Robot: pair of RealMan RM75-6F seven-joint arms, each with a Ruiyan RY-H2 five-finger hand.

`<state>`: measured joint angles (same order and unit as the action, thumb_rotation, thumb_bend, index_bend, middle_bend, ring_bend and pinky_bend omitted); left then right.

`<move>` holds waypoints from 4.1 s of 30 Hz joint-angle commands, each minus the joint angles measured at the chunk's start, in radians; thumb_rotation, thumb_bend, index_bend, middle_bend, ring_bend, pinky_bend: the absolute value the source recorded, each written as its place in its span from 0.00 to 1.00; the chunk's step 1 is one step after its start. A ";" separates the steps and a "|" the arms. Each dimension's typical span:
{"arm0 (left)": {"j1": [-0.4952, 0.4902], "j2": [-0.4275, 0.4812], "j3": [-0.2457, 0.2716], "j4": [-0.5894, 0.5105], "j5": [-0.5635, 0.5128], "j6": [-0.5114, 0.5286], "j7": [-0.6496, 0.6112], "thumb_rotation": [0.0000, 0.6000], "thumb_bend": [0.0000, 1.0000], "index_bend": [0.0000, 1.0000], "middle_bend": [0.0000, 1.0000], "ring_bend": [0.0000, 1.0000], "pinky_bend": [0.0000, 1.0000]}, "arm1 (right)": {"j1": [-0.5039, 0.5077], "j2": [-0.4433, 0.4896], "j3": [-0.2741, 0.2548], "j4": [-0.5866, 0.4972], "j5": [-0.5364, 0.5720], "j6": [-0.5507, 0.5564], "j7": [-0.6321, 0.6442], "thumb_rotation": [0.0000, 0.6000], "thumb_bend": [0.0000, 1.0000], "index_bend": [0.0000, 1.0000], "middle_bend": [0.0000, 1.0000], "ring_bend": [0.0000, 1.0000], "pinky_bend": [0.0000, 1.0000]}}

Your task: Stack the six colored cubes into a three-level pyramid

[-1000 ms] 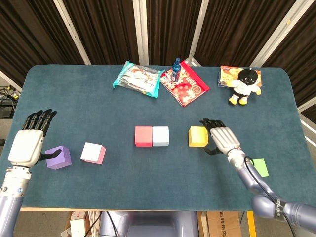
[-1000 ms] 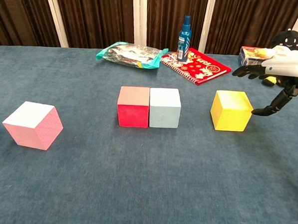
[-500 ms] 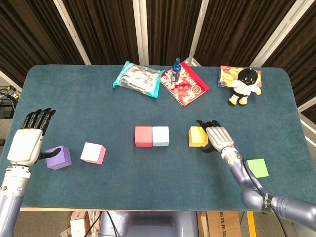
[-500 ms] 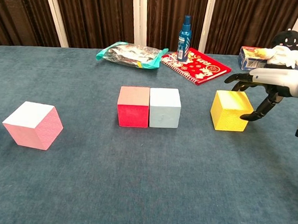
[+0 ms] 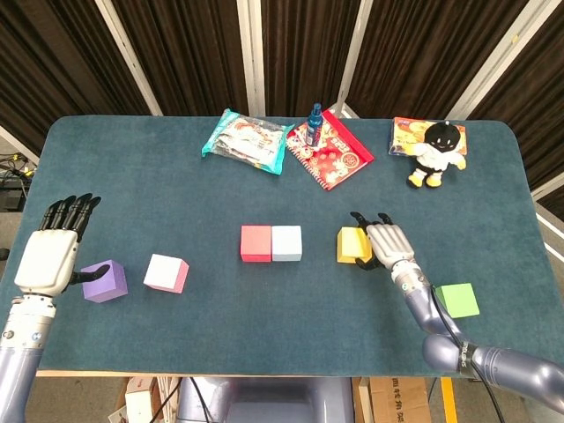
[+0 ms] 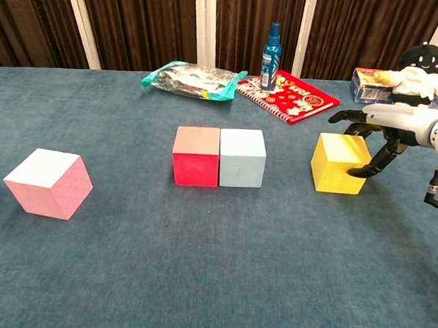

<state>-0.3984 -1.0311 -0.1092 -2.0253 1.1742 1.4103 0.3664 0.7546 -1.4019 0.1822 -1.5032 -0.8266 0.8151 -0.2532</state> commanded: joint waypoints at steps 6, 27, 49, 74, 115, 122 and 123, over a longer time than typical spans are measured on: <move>0.006 0.000 -0.008 -0.006 0.005 -0.006 -0.001 1.00 0.12 0.00 0.04 0.00 0.05 | 0.005 0.034 0.013 -0.067 -0.029 0.027 -0.003 1.00 0.33 0.00 0.36 0.28 0.00; 0.022 0.023 -0.029 0.005 0.001 -0.037 -0.046 1.00 0.12 0.00 0.04 0.00 0.05 | 0.088 -0.017 0.015 -0.118 0.064 0.067 -0.133 1.00 0.33 0.00 0.36 0.28 0.00; 0.023 0.030 -0.049 0.024 -0.029 -0.074 -0.073 1.00 0.12 0.00 0.04 0.00 0.05 | 0.170 -0.091 0.025 -0.057 0.173 0.076 -0.210 1.00 0.33 0.00 0.36 0.28 0.00; 0.025 0.032 -0.059 0.030 -0.040 -0.089 -0.083 1.00 0.12 0.00 0.04 0.00 0.05 | 0.211 -0.111 0.011 -0.050 0.212 0.075 -0.249 1.00 0.33 0.00 0.36 0.28 0.00; 0.025 0.031 -0.064 0.035 -0.055 -0.106 -0.088 1.00 0.12 0.00 0.04 0.00 0.05 | 0.230 -0.154 0.001 -0.007 0.231 0.095 -0.270 1.00 0.33 0.00 0.23 0.28 0.00; 0.026 0.033 -0.065 0.033 -0.055 -0.105 -0.089 1.00 0.12 0.00 0.04 0.00 0.05 | 0.230 -0.156 -0.003 -0.012 0.233 0.100 -0.279 1.00 0.33 0.00 0.19 0.25 0.00; 0.026 0.034 -0.066 0.033 -0.055 -0.105 -0.090 1.00 0.12 0.00 0.04 0.00 0.05 | 0.229 -0.155 -0.004 -0.013 0.234 0.100 -0.279 1.00 0.33 0.00 0.18 0.24 0.00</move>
<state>-0.3728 -0.9975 -0.1750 -1.9927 1.1195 1.3055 0.2766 0.9842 -1.5575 0.1787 -1.5161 -0.5926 0.9151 -0.5324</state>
